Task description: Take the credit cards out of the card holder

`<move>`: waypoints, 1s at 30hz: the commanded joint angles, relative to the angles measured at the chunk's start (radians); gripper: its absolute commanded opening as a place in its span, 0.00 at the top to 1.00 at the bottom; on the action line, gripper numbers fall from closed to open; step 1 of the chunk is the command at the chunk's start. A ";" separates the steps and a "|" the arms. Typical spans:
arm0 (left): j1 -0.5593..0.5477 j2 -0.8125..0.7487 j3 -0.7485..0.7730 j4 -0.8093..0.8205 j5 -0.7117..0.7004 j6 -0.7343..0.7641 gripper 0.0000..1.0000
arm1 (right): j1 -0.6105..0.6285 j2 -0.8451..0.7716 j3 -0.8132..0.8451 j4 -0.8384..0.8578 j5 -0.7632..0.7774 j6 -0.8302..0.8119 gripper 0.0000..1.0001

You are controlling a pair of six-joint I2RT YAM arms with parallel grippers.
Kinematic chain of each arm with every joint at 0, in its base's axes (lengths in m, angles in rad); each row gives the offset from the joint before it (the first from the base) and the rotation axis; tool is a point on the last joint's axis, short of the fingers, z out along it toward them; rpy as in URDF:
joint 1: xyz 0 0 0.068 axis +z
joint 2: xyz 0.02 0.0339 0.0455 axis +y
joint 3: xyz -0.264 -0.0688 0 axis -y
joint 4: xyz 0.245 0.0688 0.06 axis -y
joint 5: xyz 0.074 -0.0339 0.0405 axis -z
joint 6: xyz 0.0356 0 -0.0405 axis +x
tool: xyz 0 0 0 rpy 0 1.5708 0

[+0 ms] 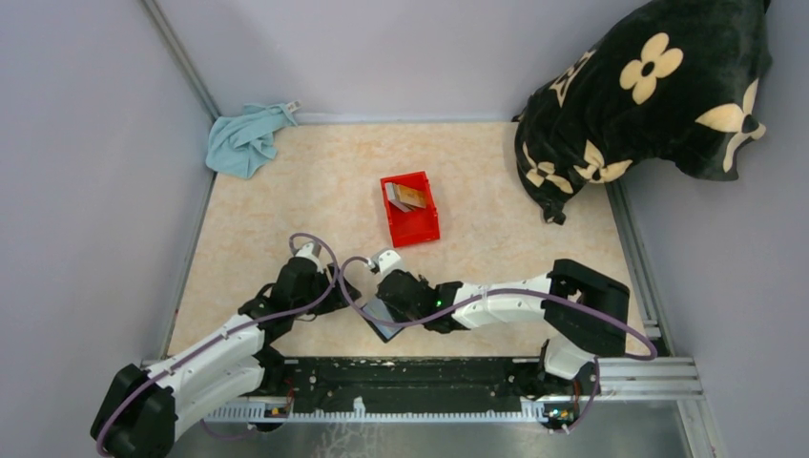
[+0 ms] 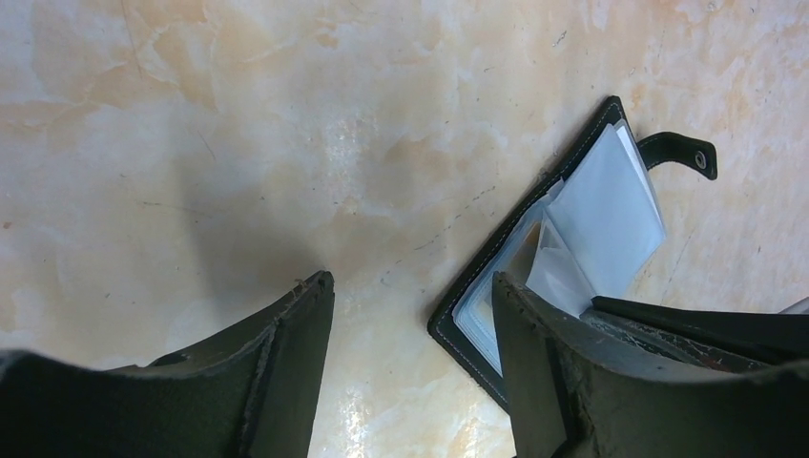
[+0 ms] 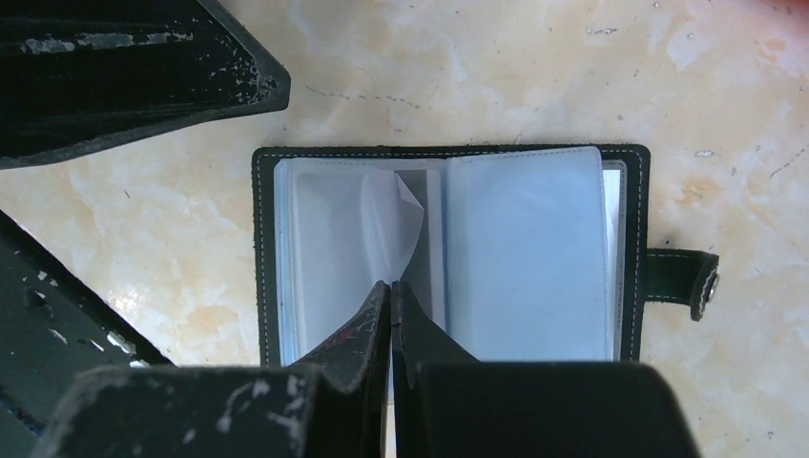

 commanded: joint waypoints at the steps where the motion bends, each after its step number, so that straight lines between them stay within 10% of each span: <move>1: -0.002 0.010 -0.002 0.015 0.012 0.000 0.32 | -0.005 -0.045 0.024 0.014 0.002 -0.012 1.00; 17: -0.002 0.009 0.004 0.054 0.131 0.028 0.33 | -0.103 -0.127 -0.076 0.089 -0.069 0.043 1.00; 22: -0.004 0.018 -0.011 0.136 0.226 0.012 0.53 | -0.124 -0.129 -0.090 0.100 -0.074 0.059 1.00; 25: -0.006 0.034 -0.010 0.172 0.269 0.002 0.97 | -0.135 -0.128 -0.098 0.113 -0.085 0.065 1.00; 30: -0.018 0.054 0.006 0.183 0.282 0.011 1.00 | -0.147 -0.129 -0.105 0.126 -0.099 0.068 1.00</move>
